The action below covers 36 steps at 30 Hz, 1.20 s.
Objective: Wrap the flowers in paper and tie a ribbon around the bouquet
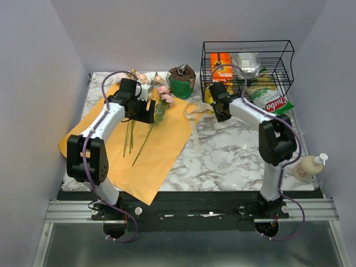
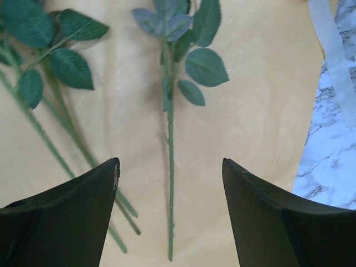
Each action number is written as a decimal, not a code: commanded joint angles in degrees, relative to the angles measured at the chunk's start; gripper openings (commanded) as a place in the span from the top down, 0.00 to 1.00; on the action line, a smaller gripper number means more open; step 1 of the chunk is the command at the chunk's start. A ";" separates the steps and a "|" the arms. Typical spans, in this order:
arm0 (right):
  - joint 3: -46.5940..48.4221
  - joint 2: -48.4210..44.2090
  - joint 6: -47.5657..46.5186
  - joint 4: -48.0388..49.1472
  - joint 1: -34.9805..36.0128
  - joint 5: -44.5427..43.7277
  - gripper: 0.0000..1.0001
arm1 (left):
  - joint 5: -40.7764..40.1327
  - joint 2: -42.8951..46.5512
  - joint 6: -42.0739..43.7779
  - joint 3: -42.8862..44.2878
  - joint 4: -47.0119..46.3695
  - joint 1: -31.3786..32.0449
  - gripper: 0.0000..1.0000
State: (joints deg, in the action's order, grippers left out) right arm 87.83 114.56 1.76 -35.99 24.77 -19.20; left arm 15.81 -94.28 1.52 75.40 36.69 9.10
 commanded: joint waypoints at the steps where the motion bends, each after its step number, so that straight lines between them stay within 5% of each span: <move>1: -11.33 -12.50 1.84 1.09 -4.20 -1.36 0.99 | -2.98 -6.61 4.54 2.64 -3.90 2.40 0.15; 8: -24.01 -31.40 2.64 1.53 -17.90 -0.58 0.99 | -4.38 -15.84 4.90 9.32 -5.05 4.08 0.12; 12: -23.33 -39.67 2.20 0.75 -25.72 0.75 1.00 | -5.18 -21.72 3.85 13.54 -4.43 4.61 0.15; 18: -14.37 -47.85 -1.22 -0.14 -31.28 5.81 0.99 | -4.83 -25.16 2.70 14.96 -3.29 5.05 0.44; 20: -12.60 -48.20 -3.78 0.57 -31.28 11.35 0.99 | -4.92 -25.43 2.44 14.96 -2.94 5.05 0.65; 23: -14.78 -47.77 -2.99 2.67 -29.70 18.93 0.83 | -5.00 -25.78 1.48 15.66 -1.97 4.96 1.00; 30: -18.84 -41.10 -10.01 9.44 -10.66 25.00 0.41 | -1.41 -15.88 -5.72 16.89 -2.32 1.37 1.00; 33: -15.96 -34.25 -13.44 9.44 -6.34 25.36 0.08 | 1.76 -11.47 -9.50 16.72 -2.85 -2.49 1.00; 36: -12.87 -26.26 -17.13 8.83 -3.00 22.91 0.04 | 3.69 -9.35 -11.71 14.44 -3.81 -5.67 1.00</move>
State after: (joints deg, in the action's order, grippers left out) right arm 70.67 81.80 -8.97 -27.94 18.48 3.95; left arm 15.18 -109.91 -4.54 90.52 34.96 8.23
